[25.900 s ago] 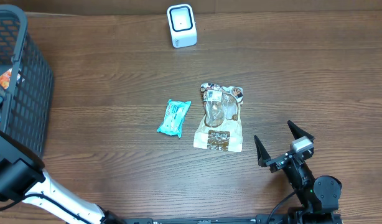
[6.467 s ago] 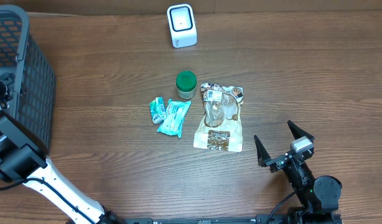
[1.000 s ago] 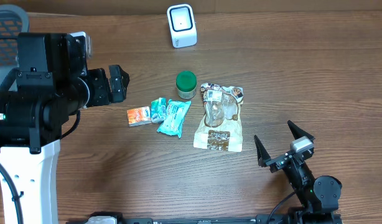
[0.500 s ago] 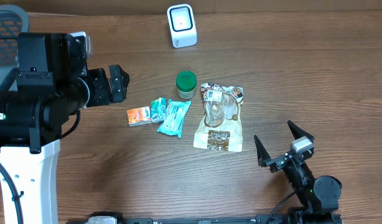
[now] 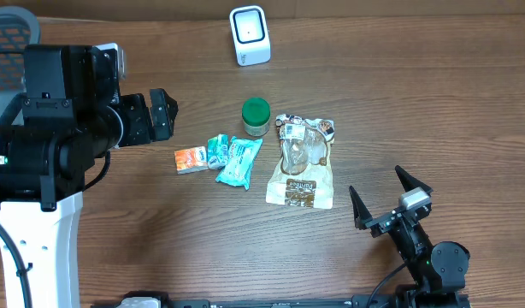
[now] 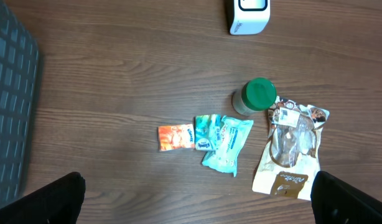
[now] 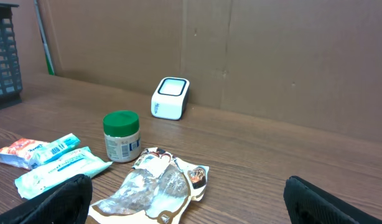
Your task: Scan the item barcode
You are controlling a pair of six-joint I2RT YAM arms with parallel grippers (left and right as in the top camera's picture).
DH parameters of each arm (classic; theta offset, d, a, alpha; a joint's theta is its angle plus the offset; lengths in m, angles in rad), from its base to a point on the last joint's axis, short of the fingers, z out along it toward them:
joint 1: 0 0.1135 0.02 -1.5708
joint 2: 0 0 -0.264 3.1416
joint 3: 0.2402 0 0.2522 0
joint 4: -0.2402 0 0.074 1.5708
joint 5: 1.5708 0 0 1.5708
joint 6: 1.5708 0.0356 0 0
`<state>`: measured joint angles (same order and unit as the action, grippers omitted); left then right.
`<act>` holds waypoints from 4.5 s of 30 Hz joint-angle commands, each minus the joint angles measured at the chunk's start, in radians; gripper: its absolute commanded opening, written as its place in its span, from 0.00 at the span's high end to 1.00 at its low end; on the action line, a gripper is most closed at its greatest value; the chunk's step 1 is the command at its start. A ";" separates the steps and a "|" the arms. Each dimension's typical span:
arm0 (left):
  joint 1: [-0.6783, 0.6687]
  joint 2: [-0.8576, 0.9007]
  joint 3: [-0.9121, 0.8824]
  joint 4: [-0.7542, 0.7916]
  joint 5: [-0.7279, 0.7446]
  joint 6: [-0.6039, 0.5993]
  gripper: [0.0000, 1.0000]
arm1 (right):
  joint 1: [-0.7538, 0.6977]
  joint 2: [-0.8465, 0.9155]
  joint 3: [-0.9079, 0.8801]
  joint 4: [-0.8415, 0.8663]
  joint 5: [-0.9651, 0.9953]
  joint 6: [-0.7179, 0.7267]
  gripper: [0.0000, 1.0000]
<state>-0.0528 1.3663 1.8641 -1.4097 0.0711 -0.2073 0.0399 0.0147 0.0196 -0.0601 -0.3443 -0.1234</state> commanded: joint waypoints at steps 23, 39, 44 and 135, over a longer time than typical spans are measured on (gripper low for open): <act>-0.007 0.021 -0.005 0.010 0.007 -0.003 0.00 | -0.001 -0.012 -0.012 0.006 -0.006 0.007 0.00; -0.007 0.021 -0.005 0.007 0.008 -0.003 0.00 | -0.001 -0.012 -0.012 0.007 -0.006 0.007 0.00; -0.007 0.021 -0.005 0.008 0.008 -0.003 0.00 | -0.001 -0.012 -0.012 0.006 -0.006 0.007 0.00; 0.137 0.143 0.019 0.202 0.077 0.380 0.00 | -0.001 -0.012 -0.012 0.007 -0.006 0.007 0.00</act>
<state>0.0662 1.5150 1.8595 -1.2076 0.1059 0.1352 0.0399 0.0147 0.0196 -0.0605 -0.3443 -0.1234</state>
